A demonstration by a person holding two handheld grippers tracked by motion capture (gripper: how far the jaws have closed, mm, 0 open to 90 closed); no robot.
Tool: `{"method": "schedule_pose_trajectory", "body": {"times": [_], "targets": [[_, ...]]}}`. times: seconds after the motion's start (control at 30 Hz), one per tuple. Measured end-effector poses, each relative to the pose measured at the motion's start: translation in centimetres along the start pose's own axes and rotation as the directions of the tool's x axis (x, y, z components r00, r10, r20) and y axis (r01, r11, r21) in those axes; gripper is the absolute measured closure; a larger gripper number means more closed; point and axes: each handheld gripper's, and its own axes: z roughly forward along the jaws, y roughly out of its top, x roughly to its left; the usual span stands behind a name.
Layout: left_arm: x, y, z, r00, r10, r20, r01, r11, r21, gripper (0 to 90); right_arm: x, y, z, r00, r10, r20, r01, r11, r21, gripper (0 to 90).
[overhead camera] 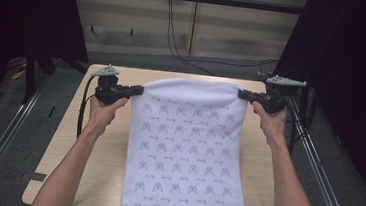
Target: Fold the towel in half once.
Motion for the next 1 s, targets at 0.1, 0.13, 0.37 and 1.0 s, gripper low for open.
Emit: {"method": "schedule_pose_trajectory", "body": {"times": [0.1, 0.13, 0.37, 1.0], "targets": [[0.0, 2.2, -0.2, 0.9996, 0.022, -0.017, -0.022, 0.9993, -0.028, 86.9, -0.1, 2.1, -0.5, 0.9998, -0.009, 0.020, 0.010, 1.000, -0.024, 86.6], [0.0, 2.9, -0.4, 0.9996, 0.023, -0.017, -0.023, 0.9987, -0.045, 86.8, -0.1, 2.6, -0.6, 0.9997, -0.013, 0.023, 0.014, 0.999, -0.035, 86.6], [-1.3, 4.8, -1.2, 0.9964, 0.083, -0.020, -0.084, 0.9948, -0.057, 86.8, 0.3, 5.4, -2.1, 0.9995, -0.008, 0.030, 0.011, 0.994, -0.108, 86.7], [-8.7, -8.3, -8.7, 0.9800, 0.067, 0.188, -0.090, 0.9893, 0.115, 86.7, 7.7, -8.2, -10.2, 0.9758, -0.066, -0.208, 0.087, 0.992, 0.092, 86.8]]}}
